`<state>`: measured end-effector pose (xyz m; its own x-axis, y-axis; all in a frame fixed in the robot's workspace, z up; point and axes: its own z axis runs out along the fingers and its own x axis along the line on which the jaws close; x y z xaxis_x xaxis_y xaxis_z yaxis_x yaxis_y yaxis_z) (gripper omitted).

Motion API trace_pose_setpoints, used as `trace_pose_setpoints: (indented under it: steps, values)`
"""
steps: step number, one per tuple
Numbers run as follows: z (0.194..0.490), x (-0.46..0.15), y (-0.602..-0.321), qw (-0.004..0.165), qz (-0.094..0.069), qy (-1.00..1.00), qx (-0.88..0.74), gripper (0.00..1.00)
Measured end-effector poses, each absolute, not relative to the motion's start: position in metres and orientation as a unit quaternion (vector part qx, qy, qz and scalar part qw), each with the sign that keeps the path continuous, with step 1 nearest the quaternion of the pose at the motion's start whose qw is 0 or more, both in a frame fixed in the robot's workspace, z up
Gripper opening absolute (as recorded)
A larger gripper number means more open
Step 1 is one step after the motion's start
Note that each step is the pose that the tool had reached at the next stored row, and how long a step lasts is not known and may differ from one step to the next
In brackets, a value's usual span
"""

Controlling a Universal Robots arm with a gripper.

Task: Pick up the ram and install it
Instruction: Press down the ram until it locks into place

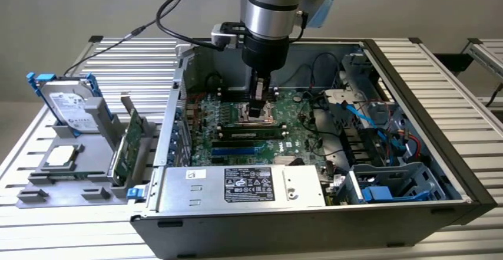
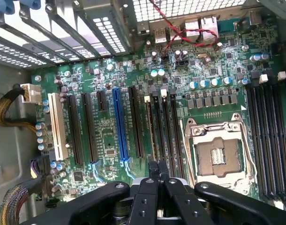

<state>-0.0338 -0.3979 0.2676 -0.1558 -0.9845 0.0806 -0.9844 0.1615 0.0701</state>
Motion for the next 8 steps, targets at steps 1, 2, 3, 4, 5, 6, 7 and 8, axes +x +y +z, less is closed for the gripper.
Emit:
trace_pose_setpoints:
  steps: [1, 2, 3, 4, 5, 6, 7, 8]
  values:
    - [0.2677, -0.0337, -0.3979, 0.053, 0.000, -0.764, 0.644, 0.11]
    - [0.2677, -0.0337, -0.3979, 0.053, 0.000, -0.767, 0.639, 0.11]
    - [0.2677, -0.0337, -0.3979, 0.053, 0.001, -0.770, 0.636, 0.11]
    - [0.2677, -0.0338, -0.3979, 0.052, 0.002, -0.774, 0.632, 0.11]
    - [0.2677, -0.0337, -0.3979, 0.052, 0.002, -0.777, 0.628, 0.11]
    - [0.2677, -0.0338, -0.3979, 0.051, 0.003, -0.780, 0.624, 0.11]
    - [0.2677, -0.0338, -0.3979, 0.051, 0.003, -0.783, 0.620, 0.11]
    - [0.2677, -0.0338, -0.3979, 0.051, 0.004, -0.786, 0.616, 0.11]
